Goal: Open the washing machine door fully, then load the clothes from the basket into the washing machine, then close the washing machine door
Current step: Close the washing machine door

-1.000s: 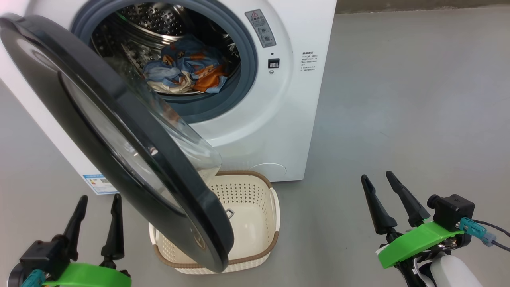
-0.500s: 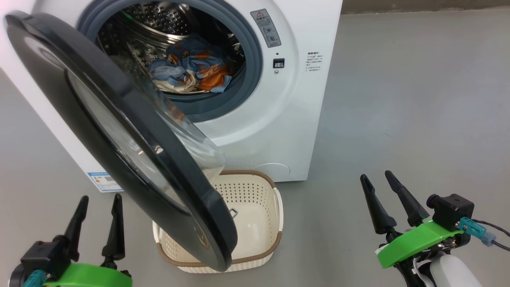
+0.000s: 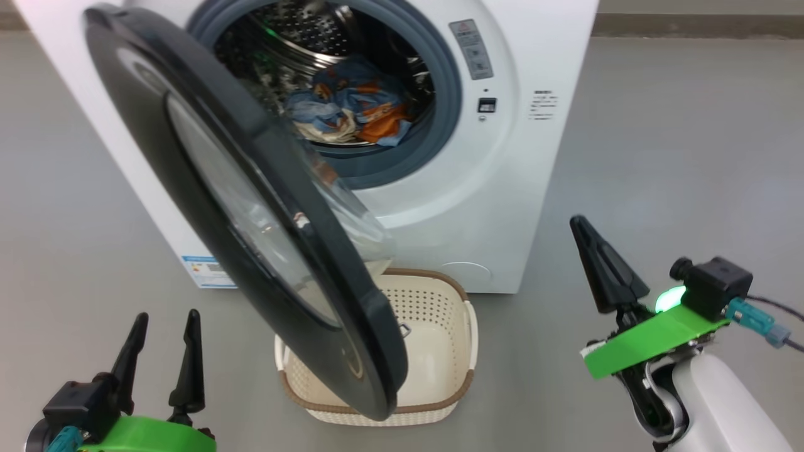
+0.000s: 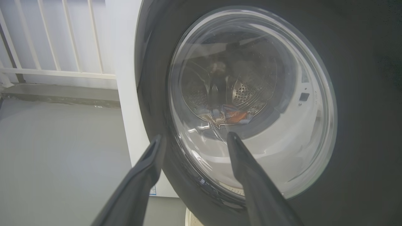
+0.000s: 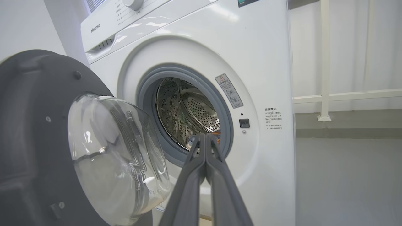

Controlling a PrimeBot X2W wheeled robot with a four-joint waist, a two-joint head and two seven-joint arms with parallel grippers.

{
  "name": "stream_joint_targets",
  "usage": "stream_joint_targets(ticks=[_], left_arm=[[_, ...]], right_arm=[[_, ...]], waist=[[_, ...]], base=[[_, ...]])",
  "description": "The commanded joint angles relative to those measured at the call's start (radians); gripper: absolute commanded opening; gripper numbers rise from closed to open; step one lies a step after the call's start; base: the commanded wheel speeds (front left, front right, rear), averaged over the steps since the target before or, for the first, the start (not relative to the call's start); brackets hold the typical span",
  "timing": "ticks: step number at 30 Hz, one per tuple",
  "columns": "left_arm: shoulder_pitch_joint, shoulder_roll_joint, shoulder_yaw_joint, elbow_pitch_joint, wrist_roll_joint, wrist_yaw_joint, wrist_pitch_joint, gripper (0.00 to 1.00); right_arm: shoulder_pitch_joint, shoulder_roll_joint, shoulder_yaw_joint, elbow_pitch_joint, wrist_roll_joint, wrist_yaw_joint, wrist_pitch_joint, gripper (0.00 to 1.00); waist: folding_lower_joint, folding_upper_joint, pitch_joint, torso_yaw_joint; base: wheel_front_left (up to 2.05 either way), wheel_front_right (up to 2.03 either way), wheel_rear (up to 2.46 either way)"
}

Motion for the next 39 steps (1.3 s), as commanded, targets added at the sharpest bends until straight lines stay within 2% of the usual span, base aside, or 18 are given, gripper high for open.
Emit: stream_joint_targets(ticks=[1, 10, 15, 20, 22, 23, 29, 39], left_arm=[[-0.015, 0.017, 0.032, -0.018, -0.003, -0.003, -0.006, 1.0], [-0.009, 0.016, 0.027, -0.014, -0.003, -0.003, -0.006, 1.0], [-0.01, 0.018, 0.022, -0.01, -0.008, -0.003, -0.006, 1.0], [-0.01, 0.017, 0.022, -0.006, -0.011, -0.003, -0.006, 1.0], [-0.009, 0.017, 0.022, -0.005, -0.012, -0.003, -0.006, 1.0], [-0.011, 0.016, 0.021, -0.003, -0.012, -0.003, -0.006, 1.0], [-0.011, 0.015, 0.021, -0.001, -0.017, -0.003, -0.006, 1.0], [-0.005, 0.013, 0.023, -0.003, -0.021, -0.003, -0.006, 1.0]], right_arm=[[-0.035, -0.004, 0.027, -0.036, 0.006, 0.002, -0.012, 0.0], [-0.089, 0.002, 0.075, -0.222, 0.026, 0.002, -0.012, 0.0], [-0.098, 0.012, 0.134, -0.364, 0.017, 0.002, -0.012, 0.0], [-0.106, 0.008, 0.213, -0.427, 0.008, 0.002, -0.012, 0.0], [-0.111, -0.005, 0.271, -0.43, 0.0, 0.002, -0.012, 0.0], [-0.118, -0.022, 0.332, -0.413, -0.012, 0.002, -0.012, 0.0], [-0.134, -0.045, 0.455, -0.36, -0.02, 0.002, -0.012, 0.0], [-0.134, -0.078, 0.539, -0.255, 0.002, 0.002, -0.012, 0.0]], waist=[[-0.0001, 0.0, -0.007, 0.029], [-0.0001, 0.0, -0.019, 0.111], [-0.0001, 0.0, -0.017, 0.144], [-0.0001, 0.0, -0.018, 0.159], [-0.0001, 0.0, -0.02, 0.165], [-0.0001, 0.0, -0.022, 0.17], [-0.0001, 0.0, -0.025, 0.186], [-0.0001, 0.0, -0.025, 0.202]], base=[[0.0, 0.0, 0.0], [0.0, 0.0, 0.0], [0.0, 0.0, 0.0], [0.0, 0.0, 0.0], [0.0, 0.0, 0.0], [0.0, 0.0, 0.0], [0.0, 0.0, 0.0], [0.0, 0.0, 0.0]])
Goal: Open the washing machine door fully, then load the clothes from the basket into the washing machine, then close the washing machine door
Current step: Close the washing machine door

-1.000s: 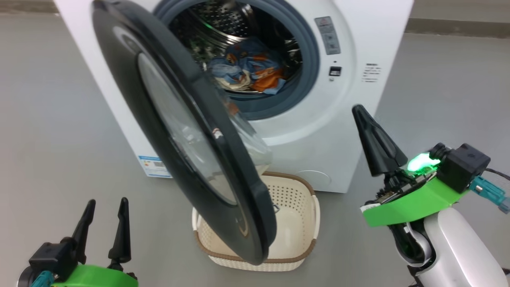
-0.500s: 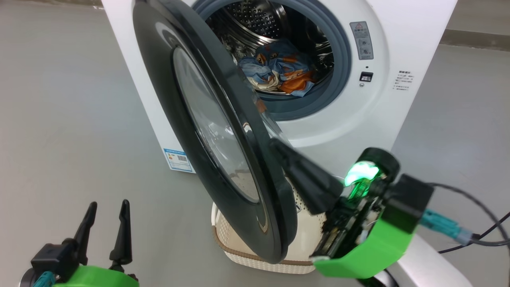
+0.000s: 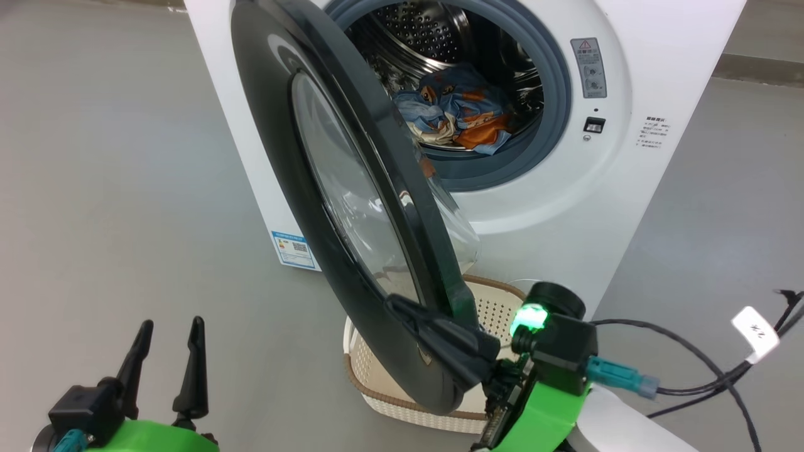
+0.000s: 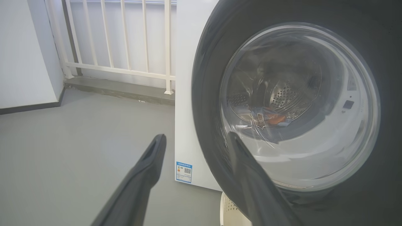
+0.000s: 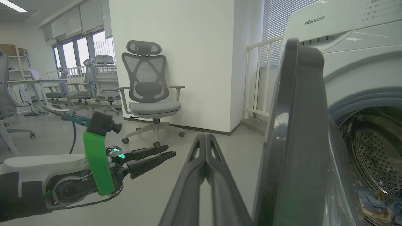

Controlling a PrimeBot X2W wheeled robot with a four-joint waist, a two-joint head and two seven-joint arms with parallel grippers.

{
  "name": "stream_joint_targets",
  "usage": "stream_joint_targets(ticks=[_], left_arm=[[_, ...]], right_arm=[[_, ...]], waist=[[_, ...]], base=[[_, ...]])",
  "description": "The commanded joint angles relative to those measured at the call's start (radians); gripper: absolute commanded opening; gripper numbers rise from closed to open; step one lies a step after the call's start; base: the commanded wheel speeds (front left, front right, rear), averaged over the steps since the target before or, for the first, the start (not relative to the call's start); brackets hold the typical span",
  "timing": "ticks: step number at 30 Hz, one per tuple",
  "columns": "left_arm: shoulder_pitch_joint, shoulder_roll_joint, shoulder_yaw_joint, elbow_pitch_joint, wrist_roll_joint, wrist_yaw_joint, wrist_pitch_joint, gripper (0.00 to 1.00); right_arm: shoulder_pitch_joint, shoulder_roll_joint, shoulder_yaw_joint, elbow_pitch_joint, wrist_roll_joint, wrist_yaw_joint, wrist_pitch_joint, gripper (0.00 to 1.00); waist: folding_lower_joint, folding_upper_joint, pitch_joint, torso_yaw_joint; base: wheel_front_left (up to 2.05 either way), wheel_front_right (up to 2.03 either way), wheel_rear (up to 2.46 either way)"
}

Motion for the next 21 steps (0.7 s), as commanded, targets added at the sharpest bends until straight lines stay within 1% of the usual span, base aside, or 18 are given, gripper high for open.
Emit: stream_joint_targets(ticks=[1, 14, 21], left_arm=[[-0.008, 0.014, 0.035, -0.022, -0.011, -0.003, -0.006, 1.0], [-0.011, 0.016, 0.032, -0.029, -0.013, -0.003, -0.006, 1.0], [-0.014, 0.022, 0.028, -0.024, -0.008, -0.003, -0.006, 1.0]], right_arm=[[-0.018, -0.001, 0.017, -0.003, 0.005, 0.001, -0.005, 0.0], [-0.035, 0.005, 0.124, 0.115, 0.062, 0.001, -0.005, 0.0], [-0.05, -0.005, 0.153, 0.217, 0.109, 0.001, -0.005, 0.0]], waist=[[0.0, 0.0, 0.0, -0.001], [0.0, 0.0, 0.018, -0.01], [0.0, 0.0, 0.022, -0.008]], base=[[0.0, 0.0, 0.0], [0.0, 0.0, 0.0], [0.0, 0.0, 0.0]])
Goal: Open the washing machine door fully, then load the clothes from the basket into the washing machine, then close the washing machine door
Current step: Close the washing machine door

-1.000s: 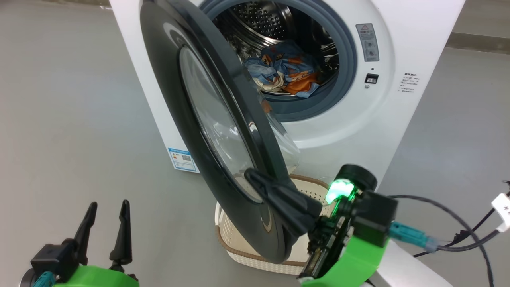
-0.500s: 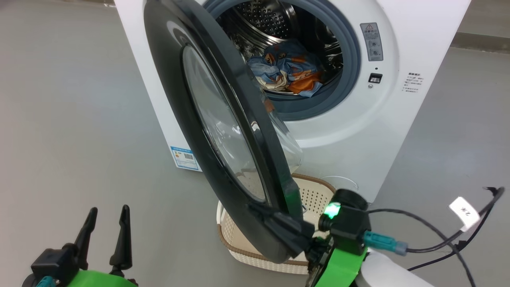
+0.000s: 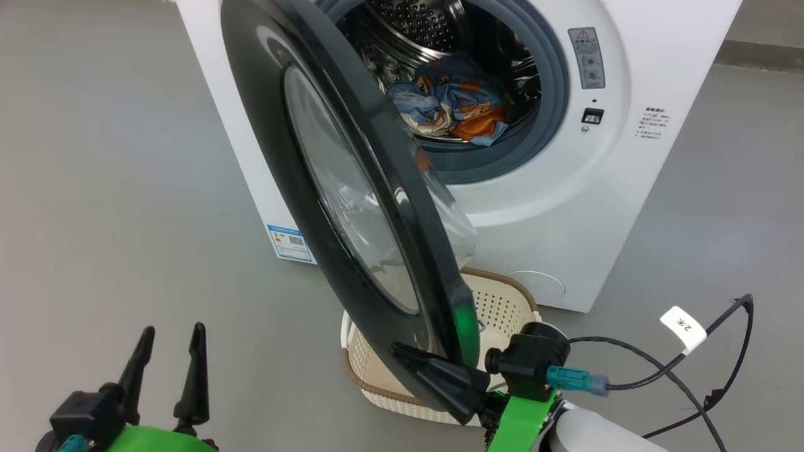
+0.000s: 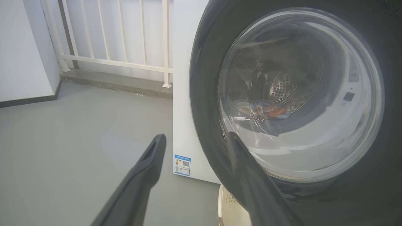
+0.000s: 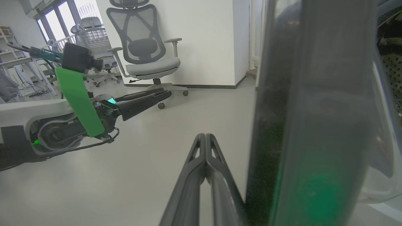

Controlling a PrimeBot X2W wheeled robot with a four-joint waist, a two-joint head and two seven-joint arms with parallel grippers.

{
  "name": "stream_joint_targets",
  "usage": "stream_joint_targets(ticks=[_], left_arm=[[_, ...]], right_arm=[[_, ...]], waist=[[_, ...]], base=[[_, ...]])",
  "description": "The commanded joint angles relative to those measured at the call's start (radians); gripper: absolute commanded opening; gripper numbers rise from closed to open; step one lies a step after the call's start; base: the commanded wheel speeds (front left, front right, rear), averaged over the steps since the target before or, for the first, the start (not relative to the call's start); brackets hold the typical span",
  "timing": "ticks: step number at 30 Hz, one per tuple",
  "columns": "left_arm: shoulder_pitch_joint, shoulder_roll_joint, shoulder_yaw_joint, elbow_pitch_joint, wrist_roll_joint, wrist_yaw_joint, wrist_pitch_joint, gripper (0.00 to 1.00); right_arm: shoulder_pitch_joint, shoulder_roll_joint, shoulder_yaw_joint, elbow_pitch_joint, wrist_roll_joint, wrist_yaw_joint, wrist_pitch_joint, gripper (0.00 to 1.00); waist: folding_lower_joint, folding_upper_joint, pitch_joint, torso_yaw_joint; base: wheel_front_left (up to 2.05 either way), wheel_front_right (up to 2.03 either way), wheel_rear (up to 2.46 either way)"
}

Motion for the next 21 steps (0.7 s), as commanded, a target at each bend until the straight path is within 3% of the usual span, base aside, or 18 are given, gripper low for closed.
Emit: stream_joint_targets(ticks=[1, 10, 21], left_arm=[[-0.03, 0.021, 0.03, -0.023, -0.001, -0.003, -0.006, 1.0], [-0.032, 0.018, 0.037, -0.028, -0.006, -0.003, -0.006, 1.0], [-0.054, 0.02, 0.014, -0.04, -0.008, -0.003, -0.006, 1.0]], right_arm=[[-0.014, 0.008, 0.003, -0.011, 0.014, 0.001, -0.005, 0.0], [-0.02, -0.02, -0.08, 0.037, 0.016, 0.001, -0.005, 0.0], [-0.015, -0.049, -0.309, 0.058, -0.044, 0.001, -0.005, 0.0]], waist=[[-0.0001, 0.0, 0.0, 0.0], [-0.0001, 0.0, 0.015, -0.006], [-0.0001, 0.0, 0.083, -0.034]], base=[[0.0, 0.0, 0.0], [0.0, 0.0, 0.0], [0.0, 0.0, 0.0]])
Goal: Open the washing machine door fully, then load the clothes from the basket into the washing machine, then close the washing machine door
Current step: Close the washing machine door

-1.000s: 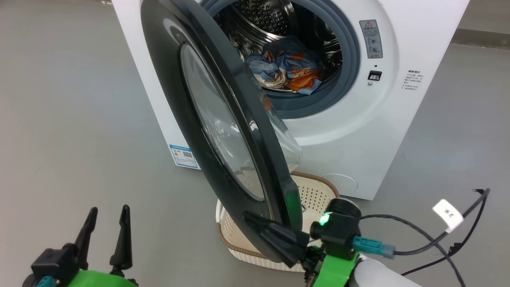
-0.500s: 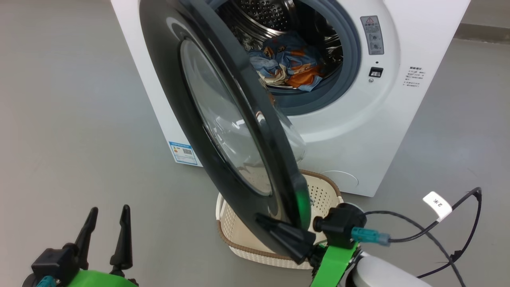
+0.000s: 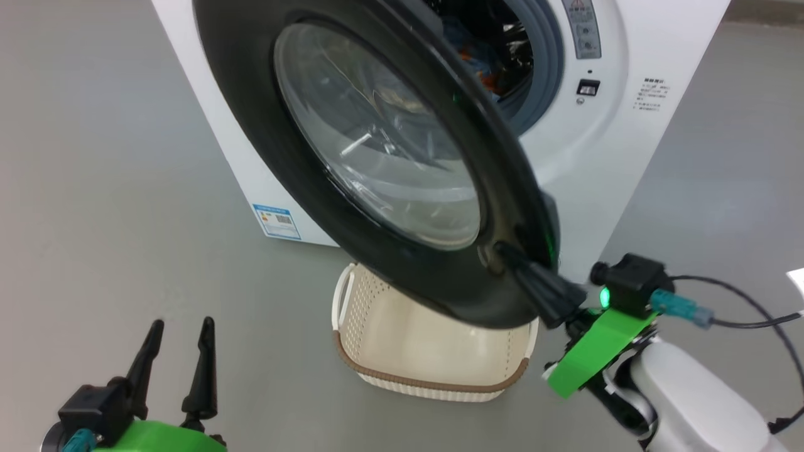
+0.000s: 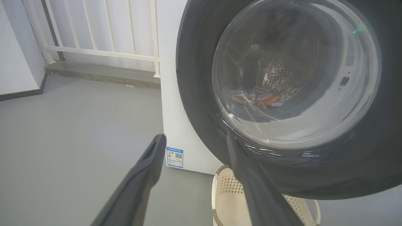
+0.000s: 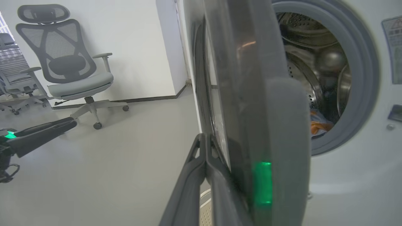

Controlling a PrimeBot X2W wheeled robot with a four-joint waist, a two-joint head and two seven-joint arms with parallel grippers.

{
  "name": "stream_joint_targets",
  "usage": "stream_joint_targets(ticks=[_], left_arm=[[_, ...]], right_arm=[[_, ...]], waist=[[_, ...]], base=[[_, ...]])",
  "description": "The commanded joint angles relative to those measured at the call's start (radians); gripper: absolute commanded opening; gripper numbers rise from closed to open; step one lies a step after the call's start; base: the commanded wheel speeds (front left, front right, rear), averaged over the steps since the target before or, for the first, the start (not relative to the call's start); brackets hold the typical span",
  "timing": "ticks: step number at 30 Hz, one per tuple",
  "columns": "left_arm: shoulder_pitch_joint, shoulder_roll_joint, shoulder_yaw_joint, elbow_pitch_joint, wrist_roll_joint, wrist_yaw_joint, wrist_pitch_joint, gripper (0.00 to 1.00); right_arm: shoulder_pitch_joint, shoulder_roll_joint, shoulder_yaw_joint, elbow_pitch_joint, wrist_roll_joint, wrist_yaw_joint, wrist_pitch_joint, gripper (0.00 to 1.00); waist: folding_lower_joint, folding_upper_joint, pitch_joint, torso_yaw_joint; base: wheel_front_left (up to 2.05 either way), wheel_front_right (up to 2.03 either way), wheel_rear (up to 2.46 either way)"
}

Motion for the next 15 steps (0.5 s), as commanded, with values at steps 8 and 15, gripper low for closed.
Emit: stream_joint_targets(ticks=[8, 15], left_arm=[[-0.096, 0.038, 0.018, -0.046, -0.006, -0.003, -0.006, 1.0], [-0.145, 0.054, 0.002, -0.058, -0.019, -0.003, -0.006, 1.0]], right_arm=[[-0.08, 0.006, -0.141, 0.012, -0.027, 0.001, -0.005, 0.0], [-0.22, -0.006, -0.149, 0.078, -0.016, 0.001, -0.005, 0.0]], waist=[[0.0, 0.0, 0.122, -0.043], [0.0, 0.0, 0.209, -0.064]], base=[[0.0, 0.0, 0.0], [0.0, 0.0, 0.0]])
